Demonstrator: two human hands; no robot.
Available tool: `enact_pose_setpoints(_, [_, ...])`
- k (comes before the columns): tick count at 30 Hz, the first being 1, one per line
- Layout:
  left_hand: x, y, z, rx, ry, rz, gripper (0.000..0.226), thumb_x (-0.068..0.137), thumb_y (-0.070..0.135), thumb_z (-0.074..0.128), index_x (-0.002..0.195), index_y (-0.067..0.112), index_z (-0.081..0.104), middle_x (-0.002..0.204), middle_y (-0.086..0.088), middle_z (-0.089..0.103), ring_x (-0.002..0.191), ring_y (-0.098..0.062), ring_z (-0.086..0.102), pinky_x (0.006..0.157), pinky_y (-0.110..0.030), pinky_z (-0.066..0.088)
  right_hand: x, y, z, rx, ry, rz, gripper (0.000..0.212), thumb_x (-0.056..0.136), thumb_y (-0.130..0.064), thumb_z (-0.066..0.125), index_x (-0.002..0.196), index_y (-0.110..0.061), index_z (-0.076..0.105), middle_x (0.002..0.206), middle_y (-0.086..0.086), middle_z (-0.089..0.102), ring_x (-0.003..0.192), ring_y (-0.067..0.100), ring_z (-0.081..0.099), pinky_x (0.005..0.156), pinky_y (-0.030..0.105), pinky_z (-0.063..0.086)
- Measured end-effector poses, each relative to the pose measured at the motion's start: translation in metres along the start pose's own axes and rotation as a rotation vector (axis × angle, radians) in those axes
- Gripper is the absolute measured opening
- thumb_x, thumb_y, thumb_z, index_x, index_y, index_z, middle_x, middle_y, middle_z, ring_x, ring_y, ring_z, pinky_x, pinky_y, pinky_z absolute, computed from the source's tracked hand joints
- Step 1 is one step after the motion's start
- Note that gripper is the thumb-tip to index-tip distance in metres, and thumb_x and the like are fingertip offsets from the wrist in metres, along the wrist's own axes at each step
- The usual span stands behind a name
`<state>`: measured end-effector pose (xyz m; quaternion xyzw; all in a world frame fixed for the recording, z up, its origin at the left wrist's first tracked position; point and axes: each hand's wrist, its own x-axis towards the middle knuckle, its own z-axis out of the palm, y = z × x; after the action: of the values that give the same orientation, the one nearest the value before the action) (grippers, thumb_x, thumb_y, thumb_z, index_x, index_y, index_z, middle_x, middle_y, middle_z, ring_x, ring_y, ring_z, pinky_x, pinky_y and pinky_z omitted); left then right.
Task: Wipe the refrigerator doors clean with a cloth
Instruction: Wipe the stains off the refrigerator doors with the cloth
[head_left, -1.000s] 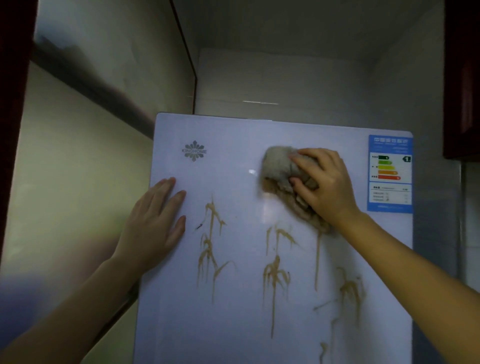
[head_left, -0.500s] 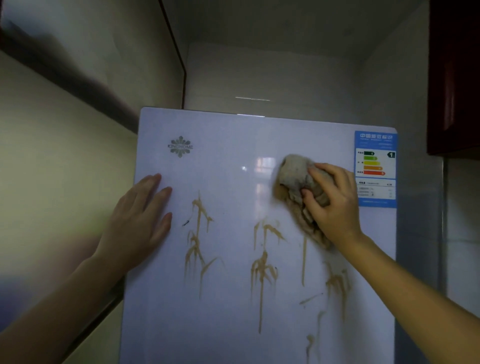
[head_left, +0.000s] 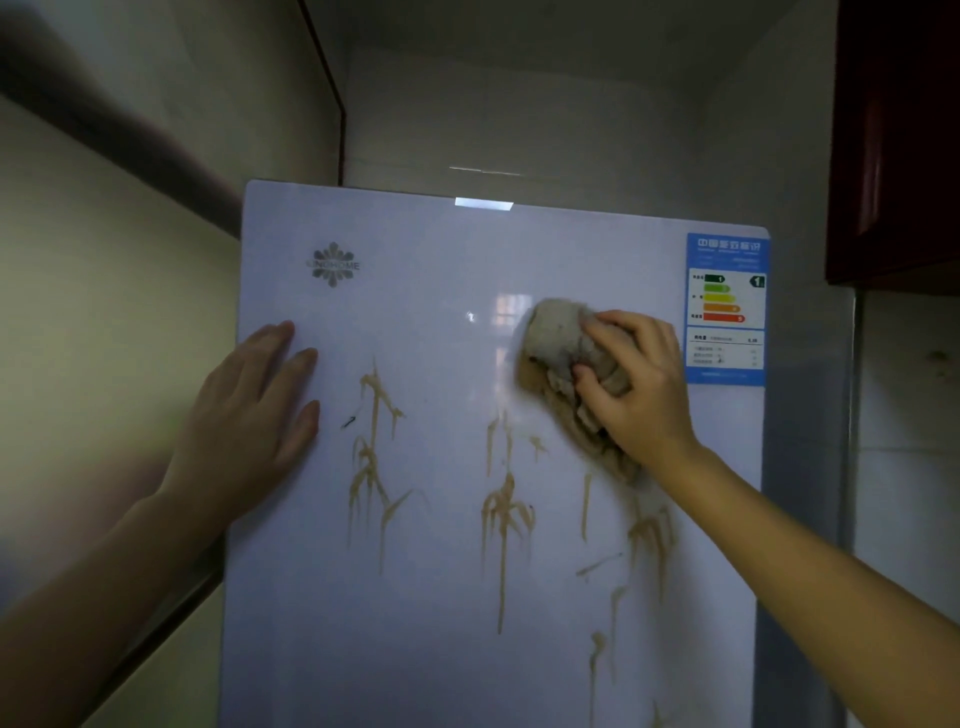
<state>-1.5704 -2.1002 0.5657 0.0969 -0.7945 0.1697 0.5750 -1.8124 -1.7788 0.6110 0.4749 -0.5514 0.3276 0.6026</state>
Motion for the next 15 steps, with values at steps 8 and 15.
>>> enact_pose_setpoints(8, [-0.002,0.000,0.004,-0.010,0.024,-0.008,0.060,0.097,0.041,0.037,0.143,0.003,0.046,0.156,-0.022,0.036,0.142,-0.040,0.038,0.113,-0.054,0.037,-0.002,-0.029,0.020,-0.050,-0.111,-0.227,0.042,0.090,-0.026,0.071,0.130,-0.015,0.068,0.127,0.011,0.064,0.117,0.033,0.057,0.093,0.045,0.049])
enact_pose_setpoints(15, [-0.003,-0.004,0.013,0.000,0.086,0.024,0.054,0.099,0.036,0.042,0.142,0.003,0.049,0.156,-0.022,0.038,0.143,-0.039,0.039,0.116,-0.050,0.035,0.012,-0.067,0.053,0.035,-0.093,-0.215,0.042,0.086,-0.026,0.074,0.127,-0.016,0.070,0.125,0.011,0.065,0.115,0.033,0.057,0.094,0.047,0.048])
